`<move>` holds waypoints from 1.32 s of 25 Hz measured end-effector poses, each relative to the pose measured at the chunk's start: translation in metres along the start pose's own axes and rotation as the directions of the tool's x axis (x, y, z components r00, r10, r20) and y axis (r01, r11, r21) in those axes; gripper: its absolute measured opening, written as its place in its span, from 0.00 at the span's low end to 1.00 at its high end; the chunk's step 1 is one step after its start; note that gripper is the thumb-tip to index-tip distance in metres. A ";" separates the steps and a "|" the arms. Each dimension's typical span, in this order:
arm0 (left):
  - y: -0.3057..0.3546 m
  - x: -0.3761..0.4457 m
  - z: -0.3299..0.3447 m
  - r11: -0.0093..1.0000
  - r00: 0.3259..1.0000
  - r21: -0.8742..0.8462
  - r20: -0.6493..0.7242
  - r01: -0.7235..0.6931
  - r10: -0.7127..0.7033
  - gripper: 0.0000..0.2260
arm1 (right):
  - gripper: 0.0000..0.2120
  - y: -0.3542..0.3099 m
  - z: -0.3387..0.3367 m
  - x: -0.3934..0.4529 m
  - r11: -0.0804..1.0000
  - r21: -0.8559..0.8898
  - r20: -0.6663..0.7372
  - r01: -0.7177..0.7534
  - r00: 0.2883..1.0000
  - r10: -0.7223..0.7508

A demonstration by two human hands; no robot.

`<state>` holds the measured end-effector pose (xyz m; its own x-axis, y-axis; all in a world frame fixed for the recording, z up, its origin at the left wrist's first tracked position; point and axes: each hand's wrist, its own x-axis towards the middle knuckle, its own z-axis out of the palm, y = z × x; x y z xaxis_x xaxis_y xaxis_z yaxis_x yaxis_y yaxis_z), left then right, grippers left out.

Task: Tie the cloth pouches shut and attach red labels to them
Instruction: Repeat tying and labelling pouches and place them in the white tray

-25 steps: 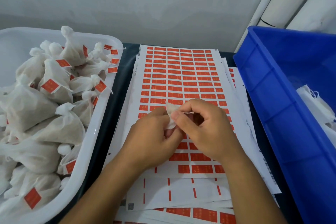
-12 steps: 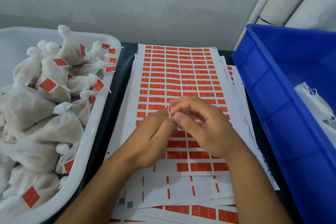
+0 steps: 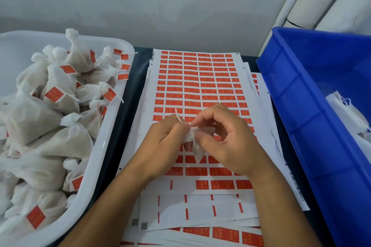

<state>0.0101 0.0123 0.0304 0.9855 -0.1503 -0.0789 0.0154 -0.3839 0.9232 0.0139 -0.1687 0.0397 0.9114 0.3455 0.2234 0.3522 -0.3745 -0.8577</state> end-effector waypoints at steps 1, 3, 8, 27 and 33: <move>0.000 0.001 -0.001 1.000 1.000 -0.006 0.008 0.022 -0.022 0.20 | 0.10 0.000 0.000 0.000 1.000 -0.030 0.003 0.008 1.000 -0.008; 0.003 0.002 -0.004 0.997 0.997 -0.033 0.035 0.073 -0.072 0.21 | 0.08 -0.001 0.001 0.000 0.997 -0.075 -0.002 0.018 1.000 -0.018; 0.008 0.000 -0.009 0.977 0.984 -0.118 0.033 0.176 -0.174 0.24 | 0.09 -0.002 0.001 -0.001 0.979 -0.185 -0.011 0.087 0.996 -0.091; -0.001 0.002 -0.014 0.901 0.938 -0.317 0.275 0.296 -0.212 0.14 | 0.13 -0.002 -0.005 -0.005 0.934 -0.353 0.006 0.054 0.998 -0.055; 0.008 -0.002 -0.018 0.902 0.963 -0.374 0.234 0.213 -0.130 0.15 | 0.06 -0.006 0.003 0.001 0.978 -0.203 -0.133 0.054 0.988 -0.083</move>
<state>0.0108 0.0255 0.0451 0.9079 -0.3081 -0.2843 0.2871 -0.0374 0.9572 0.0116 -0.1638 0.0439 0.8993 0.2582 0.3529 0.4372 -0.5222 -0.7322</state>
